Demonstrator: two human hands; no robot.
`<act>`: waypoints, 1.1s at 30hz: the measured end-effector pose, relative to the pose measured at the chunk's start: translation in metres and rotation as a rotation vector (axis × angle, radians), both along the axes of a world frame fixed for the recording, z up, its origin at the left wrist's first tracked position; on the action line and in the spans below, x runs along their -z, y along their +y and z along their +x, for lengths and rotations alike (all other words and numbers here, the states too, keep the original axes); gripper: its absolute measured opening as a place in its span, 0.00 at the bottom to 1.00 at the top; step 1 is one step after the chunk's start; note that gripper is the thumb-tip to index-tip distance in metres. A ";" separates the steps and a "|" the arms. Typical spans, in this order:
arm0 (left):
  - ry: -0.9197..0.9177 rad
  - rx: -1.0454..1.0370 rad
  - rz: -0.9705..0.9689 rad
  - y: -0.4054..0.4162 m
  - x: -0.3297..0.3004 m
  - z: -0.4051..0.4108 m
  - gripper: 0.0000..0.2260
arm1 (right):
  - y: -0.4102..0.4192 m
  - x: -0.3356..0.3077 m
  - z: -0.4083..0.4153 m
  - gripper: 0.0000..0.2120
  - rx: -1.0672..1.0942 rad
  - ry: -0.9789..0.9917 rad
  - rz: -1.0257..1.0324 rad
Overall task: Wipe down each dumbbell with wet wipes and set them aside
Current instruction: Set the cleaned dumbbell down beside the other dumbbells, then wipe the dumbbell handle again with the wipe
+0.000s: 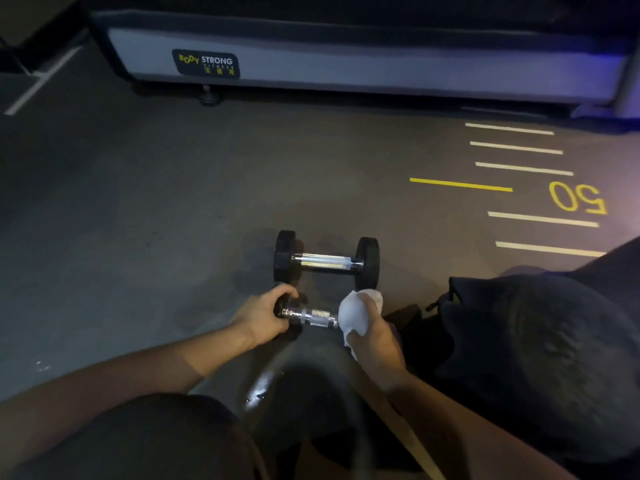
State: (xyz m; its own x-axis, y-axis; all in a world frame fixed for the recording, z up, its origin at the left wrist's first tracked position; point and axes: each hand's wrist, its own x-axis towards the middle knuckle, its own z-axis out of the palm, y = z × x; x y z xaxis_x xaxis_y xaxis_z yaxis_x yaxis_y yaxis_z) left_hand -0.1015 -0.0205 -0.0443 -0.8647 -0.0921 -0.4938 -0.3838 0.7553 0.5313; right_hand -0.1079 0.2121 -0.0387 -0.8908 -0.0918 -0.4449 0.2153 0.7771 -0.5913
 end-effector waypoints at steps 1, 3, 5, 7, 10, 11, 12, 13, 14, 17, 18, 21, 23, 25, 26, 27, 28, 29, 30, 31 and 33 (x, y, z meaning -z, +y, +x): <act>0.009 0.018 -0.013 0.000 -0.013 -0.002 0.23 | 0.004 -0.009 0.001 0.29 0.047 0.008 -0.040; 0.051 0.045 -0.036 0.000 -0.045 -0.010 0.23 | 0.004 -0.036 -0.005 0.30 0.061 0.033 -0.060; 0.114 0.075 -0.062 0.001 -0.082 -0.019 0.24 | 0.007 -0.066 -0.014 0.30 0.039 0.105 -0.040; 0.185 0.112 -0.087 0.004 -0.122 -0.027 0.25 | 0.012 -0.104 -0.014 0.30 0.029 0.168 -0.055; 0.297 0.120 -0.104 0.019 -0.186 -0.035 0.25 | 0.026 -0.159 -0.018 0.31 0.091 0.251 -0.100; 0.335 0.116 -0.102 0.026 -0.206 -0.035 0.25 | 0.033 -0.178 -0.018 0.32 0.099 0.283 -0.098; 0.372 0.115 -0.097 0.035 -0.225 -0.035 0.25 | 0.042 -0.194 -0.019 0.34 0.106 0.317 -0.088; 0.406 0.119 -0.090 0.045 -0.243 -0.035 0.24 | 0.052 -0.210 -0.019 0.34 0.116 0.348 -0.073; 0.438 0.127 -0.085 0.056 -0.258 -0.035 0.24 | 0.064 -0.226 -0.019 0.34 0.126 0.383 -0.063; 0.518 0.159 -0.073 0.095 -0.295 -0.032 0.22 | 0.105 -0.268 -0.011 0.34 0.149 0.484 -0.020; 0.536 0.170 -0.062 0.110 -0.303 -0.031 0.22 | 0.120 -0.279 -0.007 0.34 0.160 0.508 0.001; 0.558 0.207 -0.020 0.157 -0.316 -0.027 0.20 | 0.166 -0.295 0.006 0.35 0.185 0.572 0.081; 0.556 0.214 0.019 0.187 -0.311 -0.021 0.21 | 0.194 -0.299 0.015 0.34 0.201 0.589 0.113; 0.547 0.212 0.063 0.211 -0.298 -0.016 0.22 | 0.218 -0.299 0.027 0.34 0.221 0.577 0.144; 0.537 0.216 0.084 0.221 -0.291 -0.014 0.22 | 0.227 -0.298 0.032 0.34 0.232 0.570 0.155; 0.526 0.224 0.104 0.230 -0.287 -0.013 0.23 | 0.237 -0.296 0.038 0.34 0.242 0.566 0.161; 0.519 0.240 0.114 0.238 -0.284 -0.015 0.24 | 0.245 -0.293 0.042 0.34 0.252 0.559 0.164; 0.517 0.264 0.113 0.245 -0.282 -0.016 0.24 | 0.252 -0.289 0.046 0.34 0.260 0.553 0.168; 0.519 0.289 0.108 0.252 -0.281 -0.018 0.24 | 0.260 -0.285 0.049 0.34 0.270 0.551 0.170; 0.517 0.308 0.103 0.258 -0.280 -0.020 0.24 | 0.266 -0.281 0.051 0.34 0.277 0.552 0.169; 0.507 0.336 0.107 0.268 -0.276 -0.023 0.24 | 0.278 -0.275 0.053 0.34 0.289 0.553 0.168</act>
State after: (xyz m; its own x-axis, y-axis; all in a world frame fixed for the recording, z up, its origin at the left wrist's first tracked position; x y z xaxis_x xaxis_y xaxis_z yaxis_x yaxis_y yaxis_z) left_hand -0.1245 0.2471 0.2321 -0.9674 0.2531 -0.0049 0.1859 0.7237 0.6646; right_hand -0.0552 0.4902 0.2363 -0.9712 0.2168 0.0991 0.1280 0.8249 -0.5506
